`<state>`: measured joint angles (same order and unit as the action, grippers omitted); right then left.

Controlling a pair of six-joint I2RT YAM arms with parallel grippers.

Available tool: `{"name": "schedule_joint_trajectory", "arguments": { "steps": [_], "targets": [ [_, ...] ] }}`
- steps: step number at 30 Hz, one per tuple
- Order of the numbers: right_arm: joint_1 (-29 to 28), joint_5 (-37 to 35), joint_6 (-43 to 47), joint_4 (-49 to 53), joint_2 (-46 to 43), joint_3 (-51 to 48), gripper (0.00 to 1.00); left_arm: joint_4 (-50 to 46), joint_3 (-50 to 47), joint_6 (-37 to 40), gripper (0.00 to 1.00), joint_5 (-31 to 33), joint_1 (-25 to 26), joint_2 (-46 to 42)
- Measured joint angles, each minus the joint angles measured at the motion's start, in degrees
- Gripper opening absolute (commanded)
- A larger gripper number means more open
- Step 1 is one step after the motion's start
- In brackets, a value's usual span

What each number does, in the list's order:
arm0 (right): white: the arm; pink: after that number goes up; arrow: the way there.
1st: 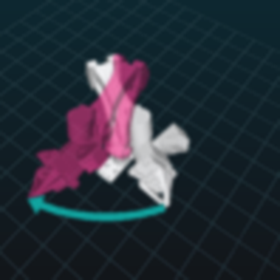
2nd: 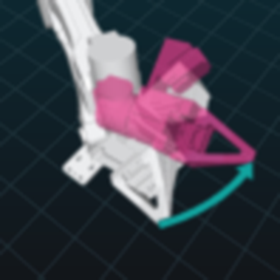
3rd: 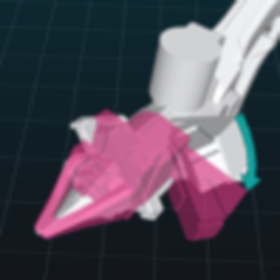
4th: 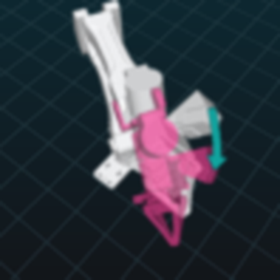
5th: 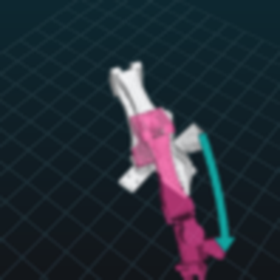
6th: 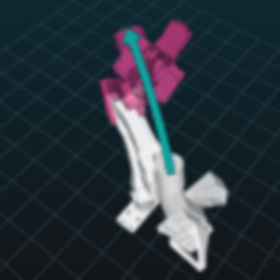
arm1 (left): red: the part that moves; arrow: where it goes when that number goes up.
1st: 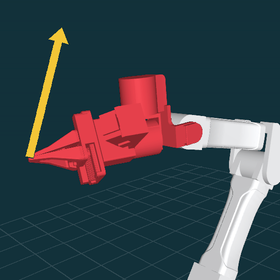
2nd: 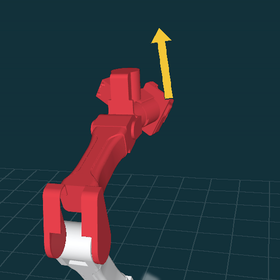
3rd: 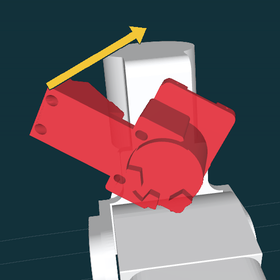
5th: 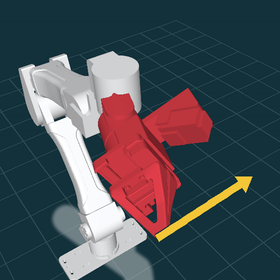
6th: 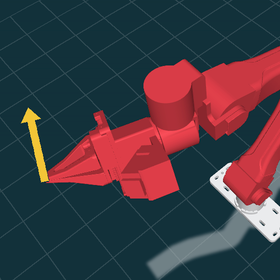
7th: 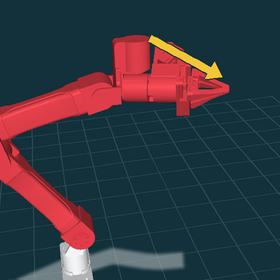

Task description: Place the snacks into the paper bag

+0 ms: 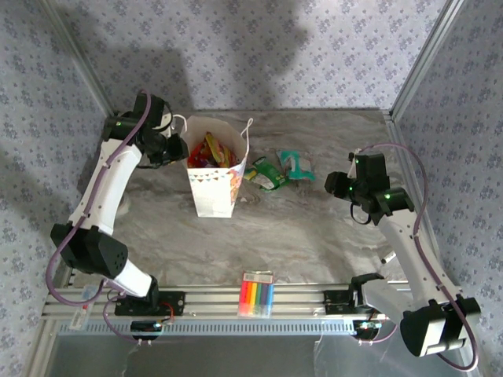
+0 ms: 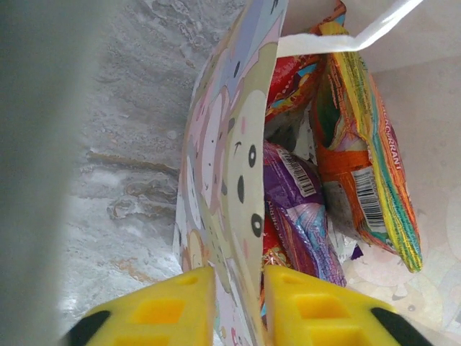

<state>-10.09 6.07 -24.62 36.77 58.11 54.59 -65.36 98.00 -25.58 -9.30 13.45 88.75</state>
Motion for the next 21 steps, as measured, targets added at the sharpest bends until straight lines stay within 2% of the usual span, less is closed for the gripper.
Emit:
{"name": "schedule_joint_trajectory", "arguments": {
  "steps": [9,17,21],
  "targets": [
    [0.5,3.5,-0.2,-3.1,3.6,-0.8,0.45,0.5,0.0,0.0,0.12,0.2,0.5,0.4],
    [0.7,6.4,-1.3,-7.6,12.5,-0.7,0.54,0.6,0.0,-0.2,0.12,0.2,0.5,0.4],
    [1.0,6.8,-1.3,-7.9,16.9,0.6,0.54,0.6,0.0,-0.2,0.12,0.2,0.5,0.4]
  ]
}}
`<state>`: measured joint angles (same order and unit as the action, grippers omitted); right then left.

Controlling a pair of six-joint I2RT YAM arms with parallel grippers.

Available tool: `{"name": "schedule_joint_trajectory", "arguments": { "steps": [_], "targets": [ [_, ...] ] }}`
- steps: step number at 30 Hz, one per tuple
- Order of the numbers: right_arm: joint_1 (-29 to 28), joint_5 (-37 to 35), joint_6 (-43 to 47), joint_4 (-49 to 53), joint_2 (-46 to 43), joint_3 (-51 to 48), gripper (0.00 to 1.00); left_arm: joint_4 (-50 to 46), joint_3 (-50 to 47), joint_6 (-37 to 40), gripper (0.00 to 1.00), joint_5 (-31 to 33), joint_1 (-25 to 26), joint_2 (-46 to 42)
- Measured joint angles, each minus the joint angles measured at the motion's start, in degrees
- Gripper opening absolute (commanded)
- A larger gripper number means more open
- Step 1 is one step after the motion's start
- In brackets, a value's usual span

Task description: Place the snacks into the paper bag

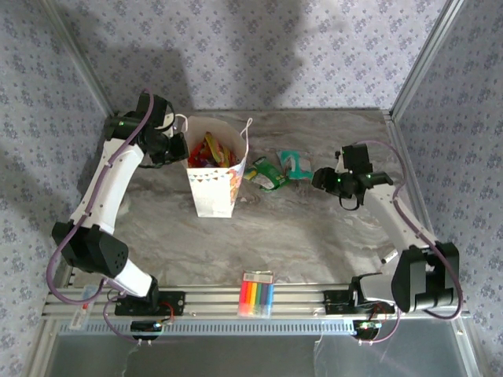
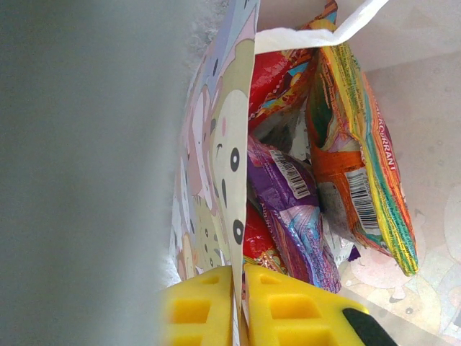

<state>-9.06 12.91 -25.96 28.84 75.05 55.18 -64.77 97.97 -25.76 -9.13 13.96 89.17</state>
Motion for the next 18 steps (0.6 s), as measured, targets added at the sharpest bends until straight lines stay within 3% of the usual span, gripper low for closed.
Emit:
{"name": "schedule_joint_trajectory", "arguments": {
  "steps": [18],
  "targets": [
    [5.1,11.7,-4.8,-9.8,15.0,2.9,0.63,0.6,-0.3,0.2,0.17,0.0,0.0,0.0]
  ]
}}
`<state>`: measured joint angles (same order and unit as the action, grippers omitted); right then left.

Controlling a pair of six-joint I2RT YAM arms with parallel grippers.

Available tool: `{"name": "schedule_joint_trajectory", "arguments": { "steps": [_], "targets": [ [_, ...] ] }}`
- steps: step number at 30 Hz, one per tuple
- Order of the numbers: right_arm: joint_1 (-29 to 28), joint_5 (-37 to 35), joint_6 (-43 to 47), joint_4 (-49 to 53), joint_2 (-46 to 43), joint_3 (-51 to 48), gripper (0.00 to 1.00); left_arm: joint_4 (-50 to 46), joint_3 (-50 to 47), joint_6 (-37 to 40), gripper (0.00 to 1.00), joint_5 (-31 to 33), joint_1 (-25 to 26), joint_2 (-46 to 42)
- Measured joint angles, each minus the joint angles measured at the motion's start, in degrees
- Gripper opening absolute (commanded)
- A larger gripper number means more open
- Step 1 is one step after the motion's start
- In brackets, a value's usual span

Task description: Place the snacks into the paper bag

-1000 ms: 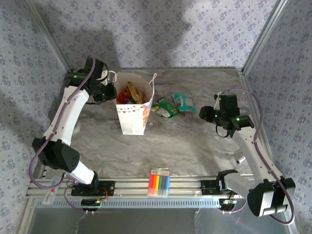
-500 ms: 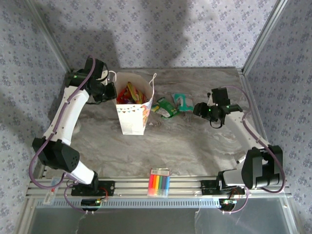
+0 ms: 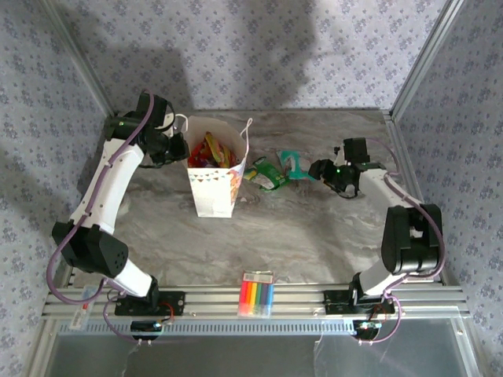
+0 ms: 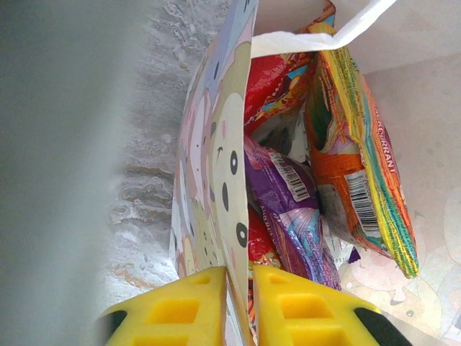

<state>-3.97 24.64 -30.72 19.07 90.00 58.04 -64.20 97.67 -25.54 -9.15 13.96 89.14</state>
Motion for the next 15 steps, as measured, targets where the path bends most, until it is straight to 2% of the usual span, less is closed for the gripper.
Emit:
{"name": "schedule_joint_trajectory", "arguments": {
  "steps": [7,15],
  "targets": [
    [0.9,4.5,-3.0,-4.2,6.4,1.3,0.66,0.5,-0.3,0.0,0.17,0.0,0.0,0.0],
    [0.9,6.5,-4.2,-6.0,10.8,3.2,0.70,0.4,-0.2,0.0,0.17,0.0,0.0,0.1]
  ]
}}
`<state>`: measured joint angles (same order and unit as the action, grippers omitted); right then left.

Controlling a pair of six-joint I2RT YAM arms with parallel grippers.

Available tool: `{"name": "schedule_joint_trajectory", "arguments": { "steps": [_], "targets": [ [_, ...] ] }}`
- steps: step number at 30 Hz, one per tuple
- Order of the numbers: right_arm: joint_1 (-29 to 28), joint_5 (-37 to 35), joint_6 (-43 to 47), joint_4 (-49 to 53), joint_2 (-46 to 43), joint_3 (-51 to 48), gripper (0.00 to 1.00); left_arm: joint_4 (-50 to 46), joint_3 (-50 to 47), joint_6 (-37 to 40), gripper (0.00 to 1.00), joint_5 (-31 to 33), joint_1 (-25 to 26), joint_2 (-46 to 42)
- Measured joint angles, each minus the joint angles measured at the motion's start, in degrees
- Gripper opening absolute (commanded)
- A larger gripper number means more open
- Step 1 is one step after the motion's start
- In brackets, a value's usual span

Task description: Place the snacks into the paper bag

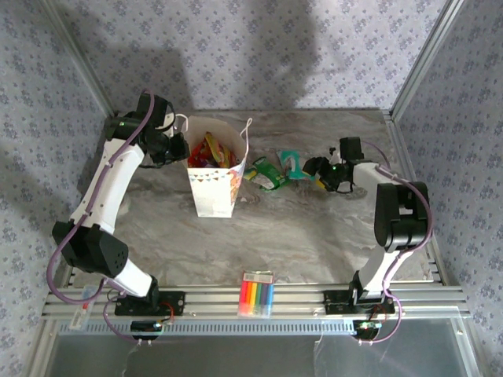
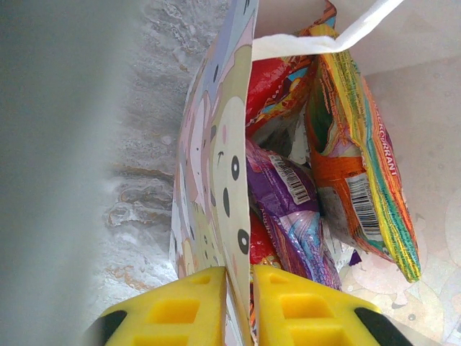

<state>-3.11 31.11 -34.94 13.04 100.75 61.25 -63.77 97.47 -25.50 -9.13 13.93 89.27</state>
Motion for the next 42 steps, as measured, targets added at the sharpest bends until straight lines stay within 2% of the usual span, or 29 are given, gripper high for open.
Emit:
{"name": "schedule_joint_trajectory", "arguments": {
  "steps": [8,16,24,31,36,40,42],
  "targets": [
    [0.0,1.5,-1.9,-2.3,3.9,2.1,0.76,-0.7,1.4,0.3,0.17,0.0,0.0,1.3],
    [-0.4,2.4,-3.2,-4.2,7.7,4.0,0.76,-1.2,3.5,0.9,0.17,0.0,0.0,3.2],
    [-1.9,2.8,-5.2,-6.0,11.1,7.6,0.70,-1.7,5.1,1.1,0.17,0.0,0.0,4.5],
    [-2.6,2.9,-7.5,-7.5,13.6,9.2,0.52,-1.8,5.1,1.1,0.17,0.2,-0.4,4.5],
    [-2.7,2.9,-8.2,-7.6,14.1,9.3,0.23,-1.7,4.4,1.1,0.17,0.2,-0.8,4.4],
    [-2.7,3.0,-8.5,-7.7,14.1,9.5,0.12,-0.8,2.4,1.0,0.17,0.1,-1.4,4.0],
    [-2.7,3.0,-8.4,-7.7,14.1,9.5,0.03,-0.5,1.6,1.0,0.17,0.0,-1.6,3.7]
  ]
}}
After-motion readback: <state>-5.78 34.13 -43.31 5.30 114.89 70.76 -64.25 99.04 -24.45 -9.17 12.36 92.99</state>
